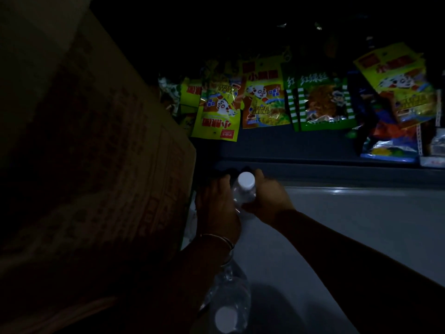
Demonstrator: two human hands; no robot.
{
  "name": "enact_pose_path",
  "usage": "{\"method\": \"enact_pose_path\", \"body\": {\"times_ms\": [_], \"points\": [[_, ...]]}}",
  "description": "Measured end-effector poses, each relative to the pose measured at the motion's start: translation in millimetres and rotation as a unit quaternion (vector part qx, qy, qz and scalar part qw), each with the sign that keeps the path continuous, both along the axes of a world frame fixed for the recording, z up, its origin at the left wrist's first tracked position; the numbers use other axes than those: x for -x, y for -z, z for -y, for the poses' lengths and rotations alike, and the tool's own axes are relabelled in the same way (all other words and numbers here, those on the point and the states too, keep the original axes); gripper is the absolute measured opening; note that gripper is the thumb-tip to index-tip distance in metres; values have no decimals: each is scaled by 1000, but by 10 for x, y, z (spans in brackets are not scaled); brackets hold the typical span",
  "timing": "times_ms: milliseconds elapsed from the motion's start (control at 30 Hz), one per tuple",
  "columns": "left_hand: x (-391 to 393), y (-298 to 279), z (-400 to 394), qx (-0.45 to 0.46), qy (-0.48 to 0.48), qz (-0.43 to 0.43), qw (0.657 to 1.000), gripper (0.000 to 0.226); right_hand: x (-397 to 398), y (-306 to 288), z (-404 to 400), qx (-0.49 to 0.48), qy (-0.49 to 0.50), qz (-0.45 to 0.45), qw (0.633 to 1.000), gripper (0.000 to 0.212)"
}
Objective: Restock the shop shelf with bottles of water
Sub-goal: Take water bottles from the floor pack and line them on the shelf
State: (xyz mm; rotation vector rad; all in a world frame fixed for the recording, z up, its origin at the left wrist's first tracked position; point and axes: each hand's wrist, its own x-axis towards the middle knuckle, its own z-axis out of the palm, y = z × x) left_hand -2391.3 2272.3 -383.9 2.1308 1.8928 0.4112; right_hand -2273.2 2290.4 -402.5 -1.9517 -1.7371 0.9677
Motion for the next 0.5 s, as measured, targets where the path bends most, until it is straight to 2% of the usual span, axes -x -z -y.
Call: {"method": "enact_pose_path", "body": {"times_ms": [133,233,267,367,433,500], "points": [[-79,-340,27,64,4,37,997,48,-203,-452,176,8,-18,16,1000,55],[-201,-818,121,78,15,81,994,47,-375,-986,285,-25,-25,26,999,53],[-246,-1010,156,74,20,94,993,46,-436,-1205,312,-38,-29,27,998,52],[-343,-1627,192,43,51,135,989,64,-596,-1962,384,-71,-48,12,996,55],[-379,-2145,202,40,57,113,991,59,-680,-2525,435,-94,-53,-3,994,57],[-395,-2732,234,41,57,109,992,61,-754,-3116,472,-123,-57,-6,991,48]]}}
